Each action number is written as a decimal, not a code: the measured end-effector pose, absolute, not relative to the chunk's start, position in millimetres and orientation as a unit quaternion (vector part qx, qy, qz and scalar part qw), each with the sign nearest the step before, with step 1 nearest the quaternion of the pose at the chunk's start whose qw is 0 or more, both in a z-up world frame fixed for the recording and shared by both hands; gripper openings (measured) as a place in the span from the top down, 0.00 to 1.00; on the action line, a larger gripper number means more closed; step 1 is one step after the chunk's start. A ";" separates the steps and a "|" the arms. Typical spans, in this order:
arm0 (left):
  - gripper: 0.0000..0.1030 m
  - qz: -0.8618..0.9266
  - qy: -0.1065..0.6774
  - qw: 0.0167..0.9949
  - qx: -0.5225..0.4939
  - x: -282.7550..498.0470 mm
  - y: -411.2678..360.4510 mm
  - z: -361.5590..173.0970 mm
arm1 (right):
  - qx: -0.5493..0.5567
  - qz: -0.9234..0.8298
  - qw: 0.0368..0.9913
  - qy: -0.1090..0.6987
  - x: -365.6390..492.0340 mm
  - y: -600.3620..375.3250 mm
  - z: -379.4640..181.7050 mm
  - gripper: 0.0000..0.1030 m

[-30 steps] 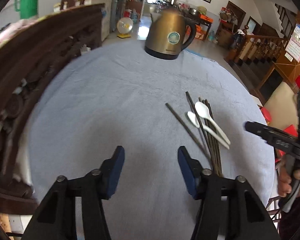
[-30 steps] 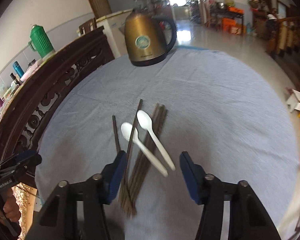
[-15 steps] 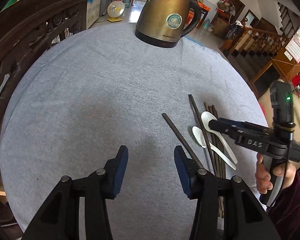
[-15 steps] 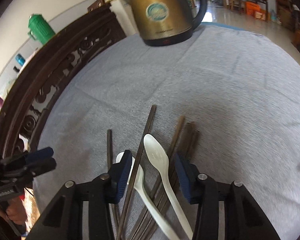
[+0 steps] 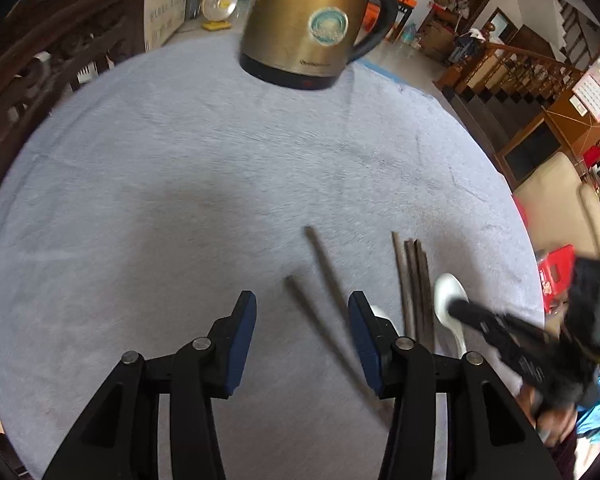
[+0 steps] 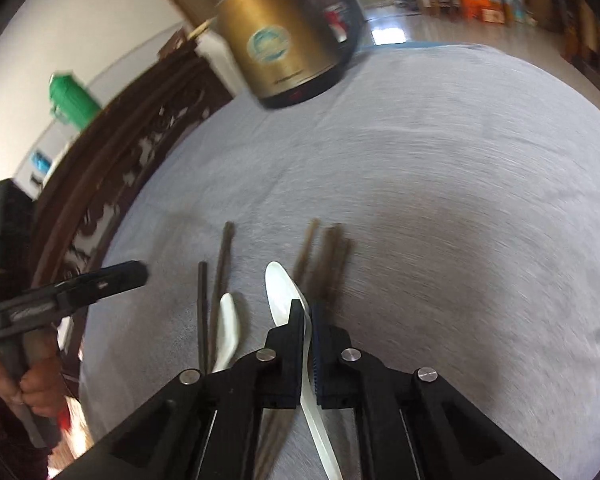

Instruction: Organize utensils

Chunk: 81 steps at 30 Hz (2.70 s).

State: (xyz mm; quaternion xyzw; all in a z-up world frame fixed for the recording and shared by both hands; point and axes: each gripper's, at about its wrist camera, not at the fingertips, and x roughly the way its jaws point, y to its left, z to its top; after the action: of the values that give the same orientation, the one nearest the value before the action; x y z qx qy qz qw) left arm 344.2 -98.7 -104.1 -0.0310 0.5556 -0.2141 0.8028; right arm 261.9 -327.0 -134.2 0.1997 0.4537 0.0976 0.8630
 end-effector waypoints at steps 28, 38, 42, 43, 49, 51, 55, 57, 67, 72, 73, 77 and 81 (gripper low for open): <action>0.95 -0.197 0.497 0.845 -0.018 322.1 -128.9 -66.2 | 0.303 0.130 0.890 0.316 147.9 -340.9 -81.7 0.96; 0.95 -0.226 0.358 0.905 -0.030 205.4 -73.5 39.4 | 0.366 0.168 0.888 0.222 96.8 -290.4 -55.7 0.96; 0.95 -0.227 0.327 0.916 -0.047 173.5 -48.0 60.7 | 0.357 0.153 0.896 0.215 87.6 -273.7 -56.4 0.96; 0.95 -0.227 0.323 0.917 -0.052 167.8 -43.5 63.7 | 0.357 0.151 0.897 0.211 83.9 -270.4 -56.1 0.96; 0.95 -0.236 0.280 0.928 -0.067 133.7 -23.3 89.3 | 0.355 0.130 0.903 0.203 73.4 -259.4 -62.3 0.96; 0.95 -0.240 0.262 0.932 -0.071 124.8 -17.2 100.9 | 0.351 0.122 0.907 0.200 68.5 -256.8 -61.6 0.96; 0.95 -0.255 0.216 0.940 -0.077 101.2 -7.1 130.3 | 0.347 0.111 0.910 0.199 63.1 -257.0 -62.2 0.96; 0.95 -0.266 0.198 0.940 -0.080 89.6 -4.7 142.1 | 0.346 0.106 0.911 0.197 60.3 -257.8 -62.4 0.96; 0.95 -0.298 0.204 0.929 -0.077 62.3 -23.0 128.6 | 0.327 0.080 0.920 0.199 45.5 -259.1 -67.9 0.96; 0.95 -0.275 0.257 0.924 -0.065 73.6 -33.2 86.7 | 0.318 0.077 0.923 0.201 39.2 -261.9 -70.2 0.96; 0.95 -0.273 0.273 0.920 -0.067 77.2 -33.3 77.9 | 0.318 0.079 0.923 0.201 37.4 -262.7 -69.8 0.96; 0.95 -0.266 0.303 0.913 -0.066 82.1 -29.3 58.5 | 0.303 0.088 0.927 0.203 29.4 -259.2 -67.3 0.96; 0.84 -0.264 0.313 0.910 -0.063 79.9 -21.0 52.4 | 0.288 0.099 0.930 0.208 19.9 -255.9 -65.9 0.92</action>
State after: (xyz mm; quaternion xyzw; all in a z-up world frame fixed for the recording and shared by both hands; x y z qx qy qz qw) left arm 79.9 -21.0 52.4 -0.0626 0.3135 -0.2637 0.9101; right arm 19.9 -255.9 -65.9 0.2879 0.2081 0.0986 0.9296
